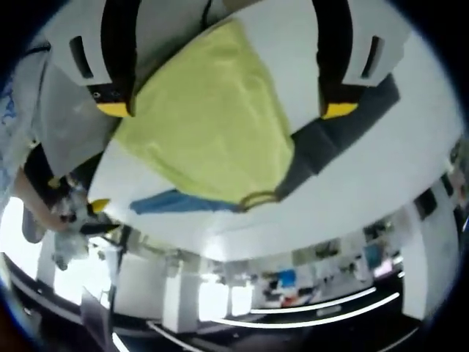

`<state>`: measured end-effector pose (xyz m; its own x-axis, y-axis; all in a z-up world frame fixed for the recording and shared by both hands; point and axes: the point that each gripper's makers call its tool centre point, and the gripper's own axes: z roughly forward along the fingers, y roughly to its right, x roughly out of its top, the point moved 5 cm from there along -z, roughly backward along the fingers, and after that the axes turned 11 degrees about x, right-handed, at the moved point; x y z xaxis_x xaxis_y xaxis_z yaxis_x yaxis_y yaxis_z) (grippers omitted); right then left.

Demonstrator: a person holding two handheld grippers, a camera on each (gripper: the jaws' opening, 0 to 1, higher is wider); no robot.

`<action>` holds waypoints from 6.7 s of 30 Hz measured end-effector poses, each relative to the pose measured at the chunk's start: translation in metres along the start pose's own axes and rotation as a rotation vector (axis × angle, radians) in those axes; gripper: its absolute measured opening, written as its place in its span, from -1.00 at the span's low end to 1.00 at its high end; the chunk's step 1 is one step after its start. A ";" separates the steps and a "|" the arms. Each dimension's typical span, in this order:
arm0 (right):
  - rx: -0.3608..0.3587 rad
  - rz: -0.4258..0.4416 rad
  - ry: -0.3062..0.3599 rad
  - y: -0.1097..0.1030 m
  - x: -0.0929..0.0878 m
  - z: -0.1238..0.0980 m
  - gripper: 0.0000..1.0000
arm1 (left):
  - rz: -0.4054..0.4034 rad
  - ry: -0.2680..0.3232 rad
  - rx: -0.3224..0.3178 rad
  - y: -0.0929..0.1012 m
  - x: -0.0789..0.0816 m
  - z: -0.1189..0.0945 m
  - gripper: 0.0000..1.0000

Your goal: Fold the garment on the visible template until the final outline fits inside the template.

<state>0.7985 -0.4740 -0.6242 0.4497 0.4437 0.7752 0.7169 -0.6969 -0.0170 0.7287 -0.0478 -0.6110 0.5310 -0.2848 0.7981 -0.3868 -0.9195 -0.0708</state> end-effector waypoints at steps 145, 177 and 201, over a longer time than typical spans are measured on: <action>-0.327 0.304 -0.072 0.215 -0.104 0.029 -0.97 | -0.088 0.116 -0.076 0.028 0.038 -0.068 0.97; -0.373 0.128 -0.068 0.221 -0.034 -0.002 -0.98 | -0.081 0.159 -0.071 0.018 0.033 -0.076 0.97; -0.337 -0.032 -0.025 0.173 0.043 -0.005 -0.98 | -0.080 0.211 -0.083 0.003 0.027 -0.085 0.99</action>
<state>0.9389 -0.5783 -0.5910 0.4458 0.4794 0.7559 0.5161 -0.8276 0.2205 0.6776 -0.0357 -0.5384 0.3965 -0.1408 0.9072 -0.4149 -0.9090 0.0402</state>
